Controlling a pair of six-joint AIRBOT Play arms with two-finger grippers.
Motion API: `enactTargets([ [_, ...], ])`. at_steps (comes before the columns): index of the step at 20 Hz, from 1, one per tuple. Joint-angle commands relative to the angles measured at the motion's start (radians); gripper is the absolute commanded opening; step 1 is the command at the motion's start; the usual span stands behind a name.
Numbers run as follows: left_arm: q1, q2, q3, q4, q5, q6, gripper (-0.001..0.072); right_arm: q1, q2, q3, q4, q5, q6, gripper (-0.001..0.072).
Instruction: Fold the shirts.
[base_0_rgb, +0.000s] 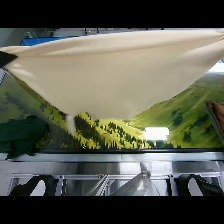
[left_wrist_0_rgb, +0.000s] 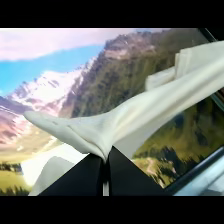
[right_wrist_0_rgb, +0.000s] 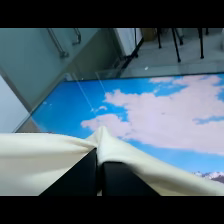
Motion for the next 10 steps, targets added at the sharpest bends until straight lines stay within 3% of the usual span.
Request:
enactTargets([
  [1, 0.053, 0.063, 0.012, 0.029, -0.043, 0.016, 0.0021, -0.021, 0.03, 0.003, 0.012, -0.039, -0.014, 0.0024],
  [5, 0.007, -0.085, -0.039, 0.031, 0.0, 0.016, 0.0021, 0.12, -0.201, -0.002, 0.01, 0.017, -0.029, 0.0025],
  [8, -0.052, -0.224, -0.216, 0.038, -0.074, 0.076, 0.0021, 0.286, -0.475, -0.005, 0.009, -0.038, -0.121, 0.0024],
  [10, -0.061, -0.334, -0.334, 0.038, -0.14, 0.116, 0.0021, 0.355, -0.681, -0.001, 0.011, -0.111, -0.124, 0.0025],
])
